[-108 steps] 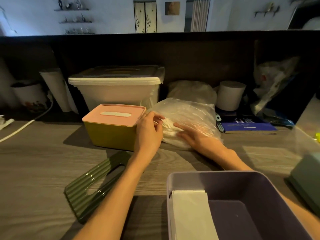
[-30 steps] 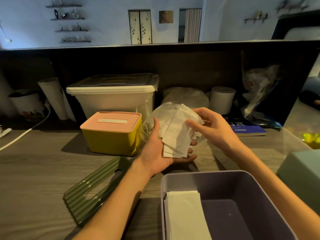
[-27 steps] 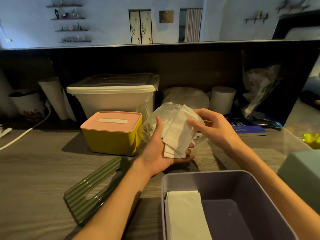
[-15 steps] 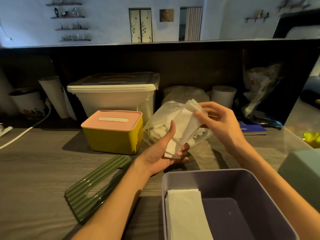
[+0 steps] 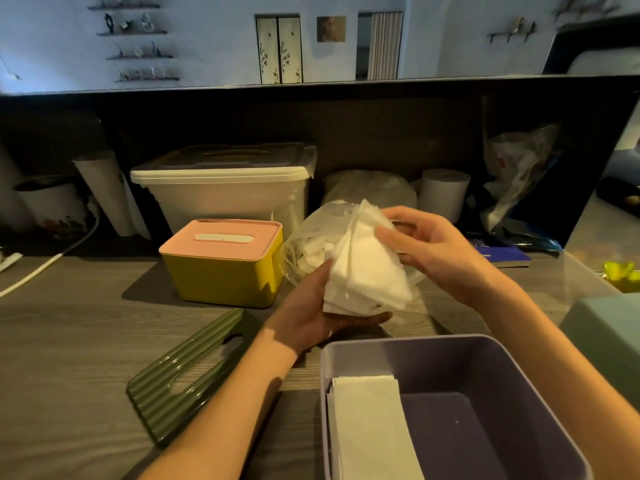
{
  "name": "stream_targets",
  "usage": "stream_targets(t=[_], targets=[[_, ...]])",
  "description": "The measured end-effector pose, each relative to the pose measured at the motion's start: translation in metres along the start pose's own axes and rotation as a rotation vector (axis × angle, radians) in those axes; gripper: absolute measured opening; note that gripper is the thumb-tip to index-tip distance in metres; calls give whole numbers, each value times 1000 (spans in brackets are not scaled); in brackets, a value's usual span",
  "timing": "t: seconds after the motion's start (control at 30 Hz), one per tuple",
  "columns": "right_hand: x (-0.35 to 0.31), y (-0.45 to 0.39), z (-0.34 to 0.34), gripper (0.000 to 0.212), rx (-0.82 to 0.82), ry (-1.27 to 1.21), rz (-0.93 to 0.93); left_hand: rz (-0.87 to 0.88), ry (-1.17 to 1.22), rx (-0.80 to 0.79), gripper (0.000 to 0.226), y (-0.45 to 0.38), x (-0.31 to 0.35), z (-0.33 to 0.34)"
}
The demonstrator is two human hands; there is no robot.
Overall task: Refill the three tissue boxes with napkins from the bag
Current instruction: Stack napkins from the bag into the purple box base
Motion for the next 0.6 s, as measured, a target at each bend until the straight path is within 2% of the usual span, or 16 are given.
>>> stream_targets(t=[0.1, 0.17, 0.27, 0.33, 0.4, 0.47, 0.53, 0.6], targets=[[9, -4, 0, 25, 97, 351, 17, -33, -17, -53, 63, 2, -1, 2], [11, -5, 1, 24, 165, 469, -18, -21, -64, -61, 69, 1, -1, 2], [13, -8, 2, 24, 226, 559, -96, 45, -217, -50, 46, 2, 2, 3], [16, -11, 1, 35, 221, 620, -84, 47, -320, -89, 35, 4, 1, 5], [18, -8, -2, 46, 139, 604, -8, 29, -411, -105, 36, 5, 2, 3], [22, 1, -4, 47, 68, 527, 39, 6, -511, -83, 46, 5, 4, -3], [31, 10, -9, 45, 96, 520, 38, 60, -748, -24, 56, 3, 8, -11], [44, 19, -14, 43, 135, 479, 50, 180, -951, 32, 49, -1, 13, -15]])
Point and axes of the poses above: each hand's wrist, its own y-axis away from the middle knuckle, its own z-axis out of the palm, x = y × z, the point moved 4 cm from there along -y, towards the middle knuckle, and after that the axes turned 10 degrees about z, right-handed, at the moved point
